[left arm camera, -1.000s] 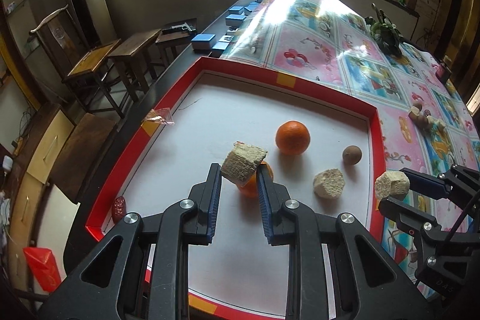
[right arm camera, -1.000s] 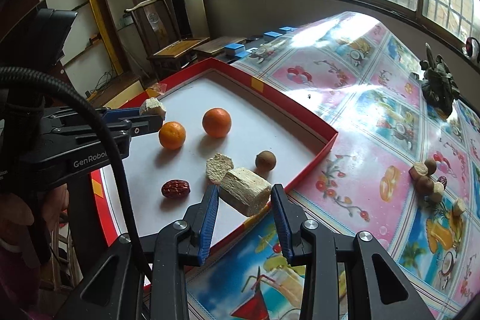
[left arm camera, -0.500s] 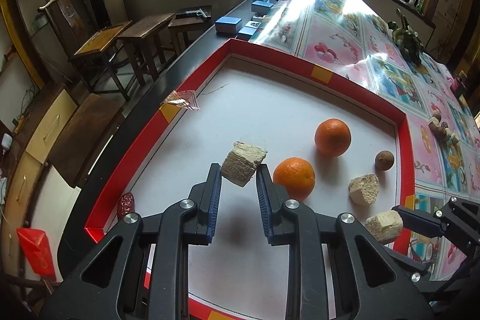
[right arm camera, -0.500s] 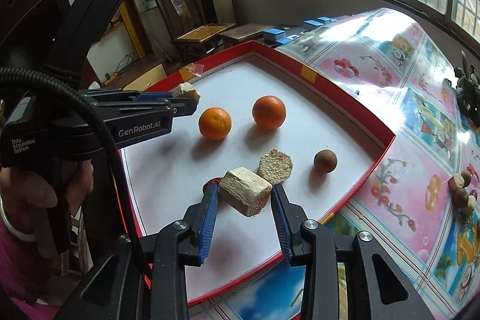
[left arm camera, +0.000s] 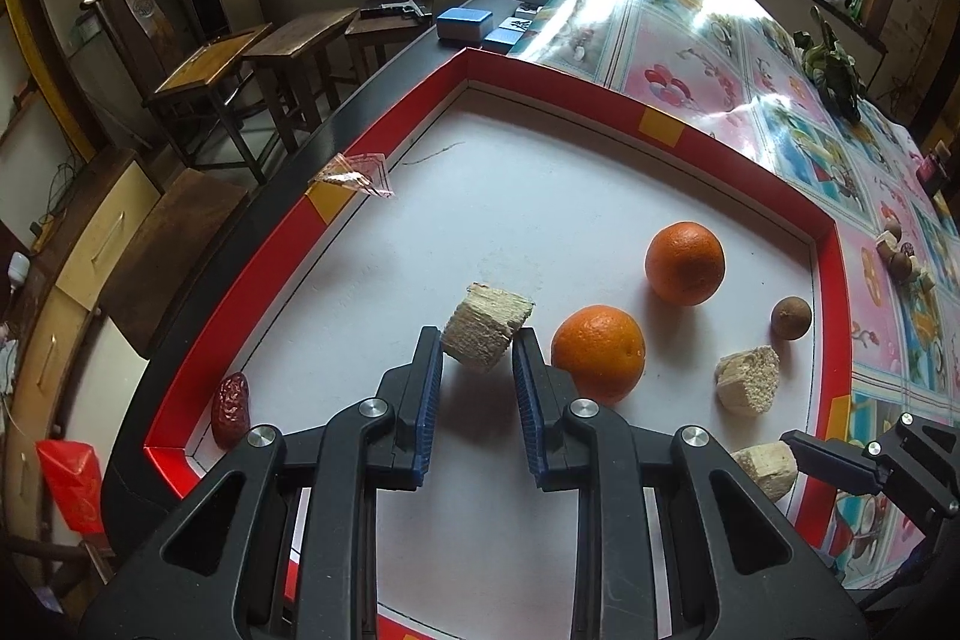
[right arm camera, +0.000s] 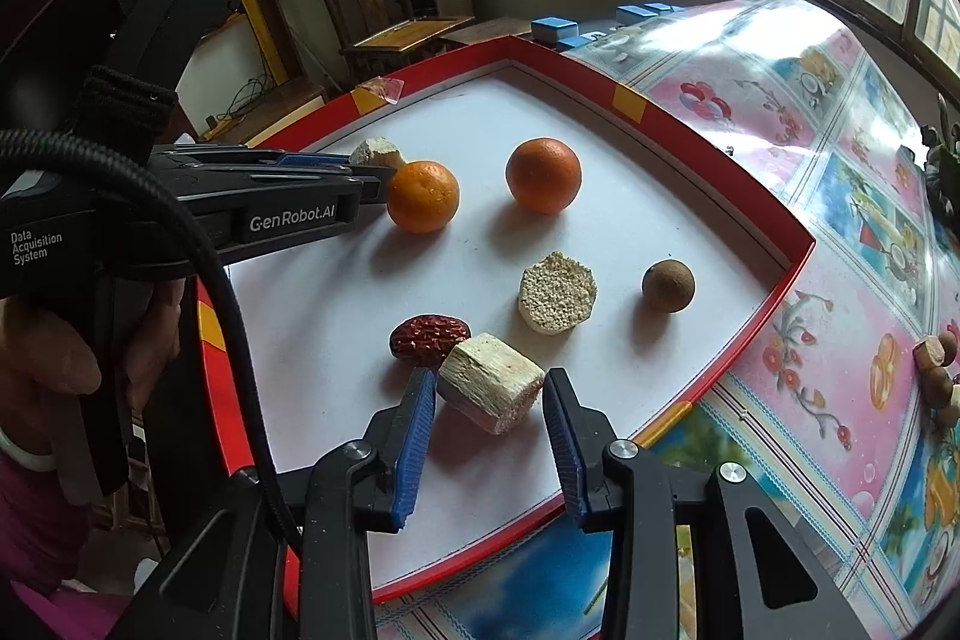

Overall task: Organize fruits
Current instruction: 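Carry both blocks over the red tray and open both grippers to drop them, then withdraw both open grippers from the tray toward the remaining items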

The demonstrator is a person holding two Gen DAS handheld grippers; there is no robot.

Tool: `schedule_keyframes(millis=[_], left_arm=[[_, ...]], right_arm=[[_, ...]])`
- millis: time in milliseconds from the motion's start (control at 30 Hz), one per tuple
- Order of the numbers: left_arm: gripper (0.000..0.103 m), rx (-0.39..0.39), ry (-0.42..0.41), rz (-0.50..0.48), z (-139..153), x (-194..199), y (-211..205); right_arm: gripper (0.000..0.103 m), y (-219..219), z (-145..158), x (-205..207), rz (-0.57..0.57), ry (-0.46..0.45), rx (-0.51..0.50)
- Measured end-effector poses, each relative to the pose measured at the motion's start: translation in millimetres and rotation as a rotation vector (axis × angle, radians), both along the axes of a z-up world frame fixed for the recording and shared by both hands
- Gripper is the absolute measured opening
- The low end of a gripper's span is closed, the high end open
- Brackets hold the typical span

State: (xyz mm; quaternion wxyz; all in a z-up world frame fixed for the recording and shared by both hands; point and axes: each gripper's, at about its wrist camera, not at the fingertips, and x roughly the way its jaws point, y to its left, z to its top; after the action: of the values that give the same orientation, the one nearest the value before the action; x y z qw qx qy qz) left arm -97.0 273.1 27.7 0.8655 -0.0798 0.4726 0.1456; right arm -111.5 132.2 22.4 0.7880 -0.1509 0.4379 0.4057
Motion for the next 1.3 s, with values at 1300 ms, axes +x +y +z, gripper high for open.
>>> schedule_keyframes(millis=[1300], left_arm=[[0.062, -0.050, -0.040, -0.207, 33.2, 26.3, -121.6]], right_arm=[[0.044, -136.8, 25.1, 41.2, -0.406, -0.101, 0.016]])
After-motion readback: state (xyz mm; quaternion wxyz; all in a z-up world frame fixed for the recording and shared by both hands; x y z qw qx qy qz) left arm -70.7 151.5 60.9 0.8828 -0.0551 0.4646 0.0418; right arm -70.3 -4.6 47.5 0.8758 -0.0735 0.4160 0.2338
